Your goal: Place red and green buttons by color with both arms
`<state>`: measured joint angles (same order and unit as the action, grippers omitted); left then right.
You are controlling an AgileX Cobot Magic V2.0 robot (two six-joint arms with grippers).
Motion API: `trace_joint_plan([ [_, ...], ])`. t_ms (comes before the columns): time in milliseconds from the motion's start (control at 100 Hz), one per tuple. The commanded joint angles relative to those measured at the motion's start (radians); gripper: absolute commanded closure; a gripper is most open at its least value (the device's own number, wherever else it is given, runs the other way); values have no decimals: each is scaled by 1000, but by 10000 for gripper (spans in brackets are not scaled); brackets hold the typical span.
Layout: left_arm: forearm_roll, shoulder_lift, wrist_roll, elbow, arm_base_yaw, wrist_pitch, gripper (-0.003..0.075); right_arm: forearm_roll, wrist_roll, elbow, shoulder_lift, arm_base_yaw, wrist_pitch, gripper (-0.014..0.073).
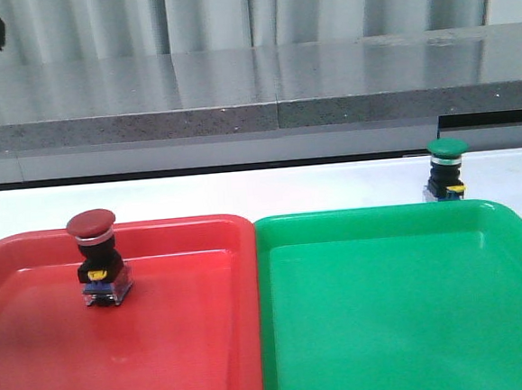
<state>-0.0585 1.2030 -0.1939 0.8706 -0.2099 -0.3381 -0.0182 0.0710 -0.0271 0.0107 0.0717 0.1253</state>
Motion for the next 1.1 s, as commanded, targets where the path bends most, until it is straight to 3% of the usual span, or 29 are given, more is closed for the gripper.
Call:
trace_joint_plan([
  [0,0,-119,-11,-38,19,96,121,2,-7,14,16,-6,-80,651],
  [340,41,-484,-11,-257,73,96,124,2,-7,14,16,-6,-80,651],
  [410,45,-547,-11,-278,72,96,155,2,-7,14,16,-6,-80,651],
  [550,59,-636,-11,-296,72,94,304,2,-7,14,16,-6,-80,651],
  [840,79,-666,-11,-296,72,89,741,2,-7,14,16,-6,-80,651],
  [1090,83,-666,-9,-296,72,89,739,2,-7,14,16,-6,-80,651],
])
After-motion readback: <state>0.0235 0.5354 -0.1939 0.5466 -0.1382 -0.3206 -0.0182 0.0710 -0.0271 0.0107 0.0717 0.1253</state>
